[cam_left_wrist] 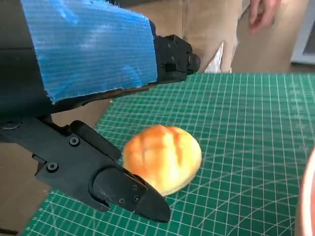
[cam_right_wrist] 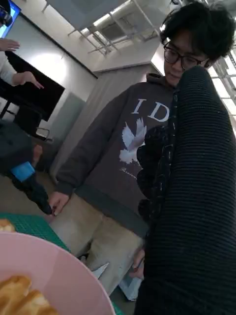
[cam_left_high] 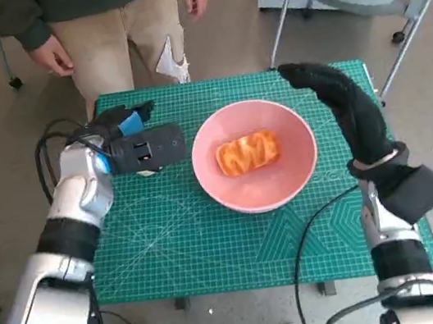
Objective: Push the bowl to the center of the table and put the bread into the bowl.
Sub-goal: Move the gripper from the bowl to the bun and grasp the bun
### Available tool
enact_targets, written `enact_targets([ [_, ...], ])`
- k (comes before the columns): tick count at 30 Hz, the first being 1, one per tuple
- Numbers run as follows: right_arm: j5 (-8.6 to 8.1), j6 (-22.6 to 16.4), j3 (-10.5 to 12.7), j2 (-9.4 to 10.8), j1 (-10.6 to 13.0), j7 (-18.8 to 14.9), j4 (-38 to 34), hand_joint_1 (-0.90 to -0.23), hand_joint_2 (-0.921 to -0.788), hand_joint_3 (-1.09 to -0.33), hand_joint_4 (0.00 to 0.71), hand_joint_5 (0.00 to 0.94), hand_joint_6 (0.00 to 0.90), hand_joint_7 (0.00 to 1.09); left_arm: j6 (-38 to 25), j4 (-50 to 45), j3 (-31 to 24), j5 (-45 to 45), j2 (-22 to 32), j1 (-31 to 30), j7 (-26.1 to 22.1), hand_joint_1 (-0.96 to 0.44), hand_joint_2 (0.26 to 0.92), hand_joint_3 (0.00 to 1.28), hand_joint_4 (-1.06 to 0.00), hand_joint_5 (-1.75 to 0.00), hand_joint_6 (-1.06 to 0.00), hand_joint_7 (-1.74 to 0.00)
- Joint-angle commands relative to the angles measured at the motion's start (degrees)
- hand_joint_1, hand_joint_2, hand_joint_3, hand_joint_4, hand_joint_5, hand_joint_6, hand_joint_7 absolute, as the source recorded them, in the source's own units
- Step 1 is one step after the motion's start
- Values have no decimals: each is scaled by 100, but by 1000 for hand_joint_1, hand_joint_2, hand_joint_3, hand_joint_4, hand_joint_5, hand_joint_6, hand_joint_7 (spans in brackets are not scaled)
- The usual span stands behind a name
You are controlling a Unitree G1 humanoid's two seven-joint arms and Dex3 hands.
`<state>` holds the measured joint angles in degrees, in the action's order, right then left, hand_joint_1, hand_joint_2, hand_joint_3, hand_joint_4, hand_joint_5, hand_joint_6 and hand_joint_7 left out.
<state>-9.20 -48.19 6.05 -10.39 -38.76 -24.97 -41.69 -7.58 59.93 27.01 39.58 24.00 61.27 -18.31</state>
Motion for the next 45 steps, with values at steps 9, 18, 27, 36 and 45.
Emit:
enact_targets([
  [9,-2,177,6,-78,263,16,126,-701,-921,-845,191,0,-1,483,147,1153,305,138,-387,593,211,-690,693,2,1,1,-65,0],
  [18,-1,264,17,-86,321,48,228,-691,-921,-846,191,0,-1,483,111,1468,443,144,-482,657,176,-689,692,1,1,1,-64,0],
  [27,-32,312,23,-67,375,58,318,-692,-921,-846,191,0,-1,482,33,1676,525,148,-511,634,110,-678,695,2,1,1,-71,-3],
  [36,-24,317,26,-55,385,70,324,-693,-921,-843,191,0,-1,481,-70,1787,601,160,-497,611,60,-671,705,6,1,1,-71,-3],
  [45,-66,346,35,-70,416,31,363,-698,-921,-840,190,0,0,484,-170,1849,656,181,-506,631,12,-623,709,4,1,1,-72,-3],
])
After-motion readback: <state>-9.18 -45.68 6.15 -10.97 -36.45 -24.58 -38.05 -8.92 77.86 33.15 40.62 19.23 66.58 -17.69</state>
